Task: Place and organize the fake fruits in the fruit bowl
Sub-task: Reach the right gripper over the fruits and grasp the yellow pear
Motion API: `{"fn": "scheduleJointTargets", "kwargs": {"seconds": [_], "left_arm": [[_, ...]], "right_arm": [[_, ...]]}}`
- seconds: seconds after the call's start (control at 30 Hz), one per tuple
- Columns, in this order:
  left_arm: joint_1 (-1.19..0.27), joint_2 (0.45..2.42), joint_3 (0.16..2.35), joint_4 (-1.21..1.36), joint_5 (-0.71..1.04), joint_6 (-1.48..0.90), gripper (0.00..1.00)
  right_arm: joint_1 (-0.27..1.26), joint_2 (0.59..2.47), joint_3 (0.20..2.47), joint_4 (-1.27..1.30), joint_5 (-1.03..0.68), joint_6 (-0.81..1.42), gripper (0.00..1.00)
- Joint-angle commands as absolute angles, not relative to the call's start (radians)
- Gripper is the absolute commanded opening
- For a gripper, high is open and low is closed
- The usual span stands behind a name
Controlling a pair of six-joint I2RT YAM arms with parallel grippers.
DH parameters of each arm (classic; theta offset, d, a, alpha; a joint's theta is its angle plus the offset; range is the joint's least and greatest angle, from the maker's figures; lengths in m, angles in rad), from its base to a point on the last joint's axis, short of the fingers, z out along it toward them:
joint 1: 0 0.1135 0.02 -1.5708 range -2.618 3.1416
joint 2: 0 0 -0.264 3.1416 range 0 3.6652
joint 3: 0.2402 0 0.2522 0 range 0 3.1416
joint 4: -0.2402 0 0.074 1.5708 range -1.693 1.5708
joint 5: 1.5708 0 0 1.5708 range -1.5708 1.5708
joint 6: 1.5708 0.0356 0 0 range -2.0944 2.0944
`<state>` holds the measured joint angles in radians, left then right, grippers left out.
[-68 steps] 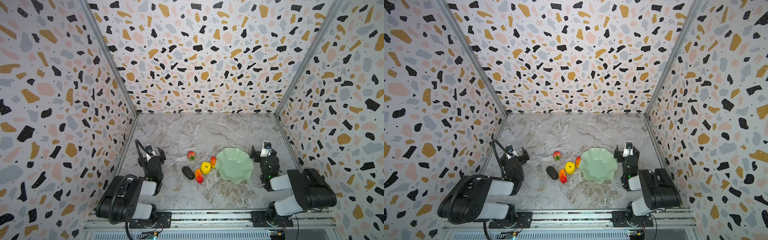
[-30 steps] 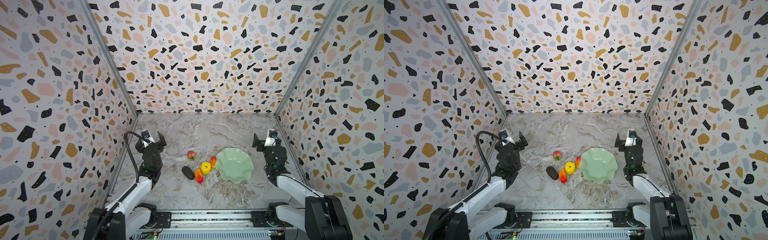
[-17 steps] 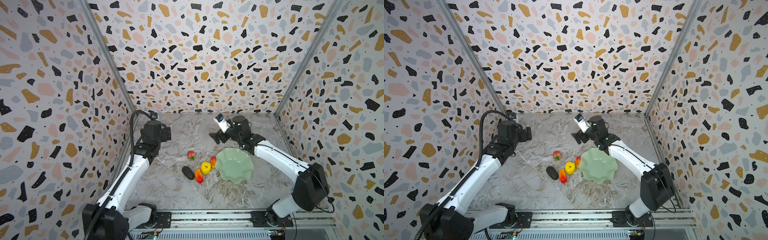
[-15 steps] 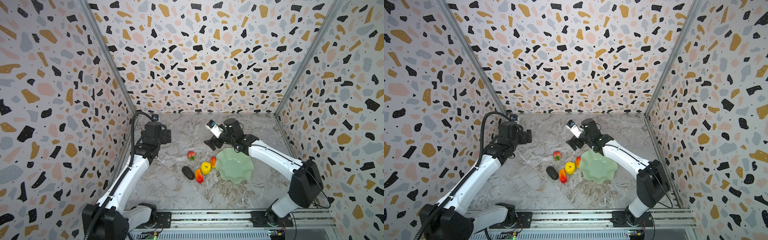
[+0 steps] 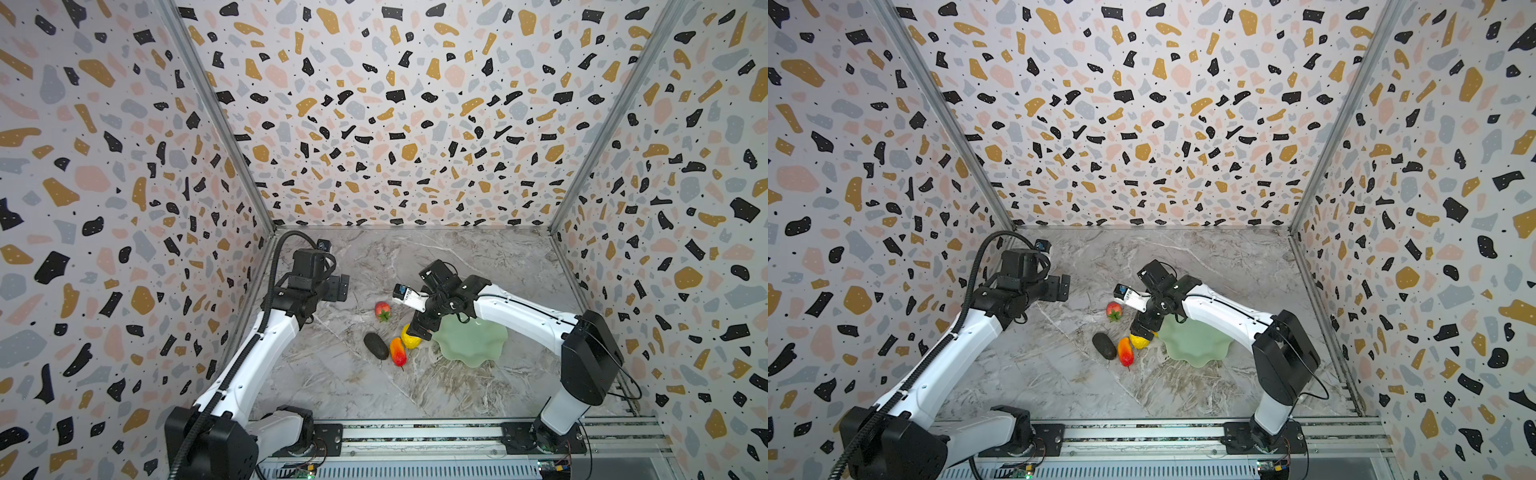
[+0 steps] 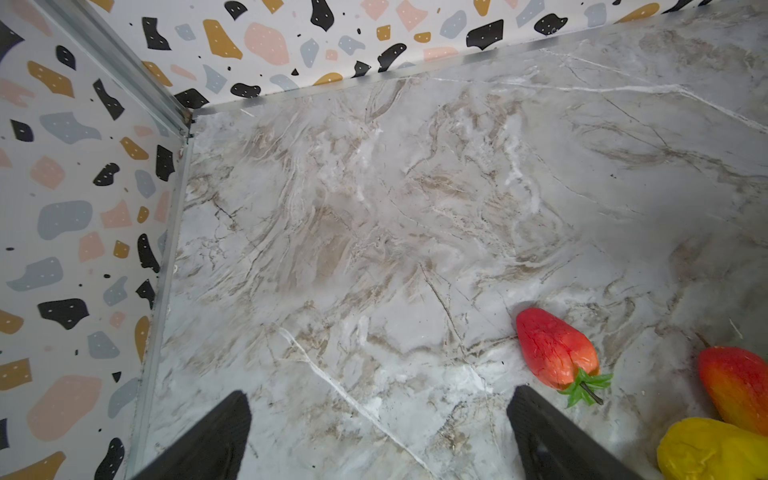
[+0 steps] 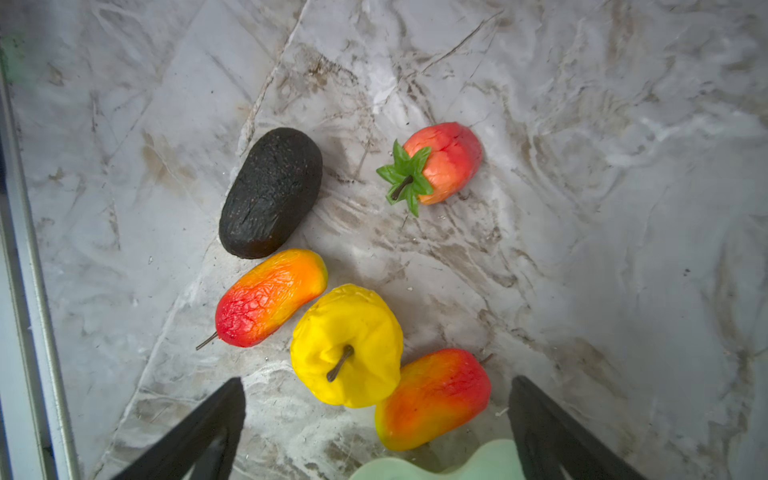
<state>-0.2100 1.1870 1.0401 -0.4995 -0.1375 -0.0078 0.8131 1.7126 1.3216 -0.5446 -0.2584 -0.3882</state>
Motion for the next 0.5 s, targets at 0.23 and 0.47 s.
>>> {"fn": "scheduleJointTargets", "kwargs": {"seconds": [0.23, 0.47], "left_arm": [[-0.212, 1.165, 0.987, -0.443, -0.057, 0.018, 1.00], [-0.212, 1.113, 0.977, -0.413, -0.038, 0.026, 1.00]], "right_arm": [[0.830, 1.786, 1.363, -0.561, -0.256, -0.395, 0.96], [0.829, 1.860, 1.370, -0.569, -0.247, -0.402, 0.91]]}}
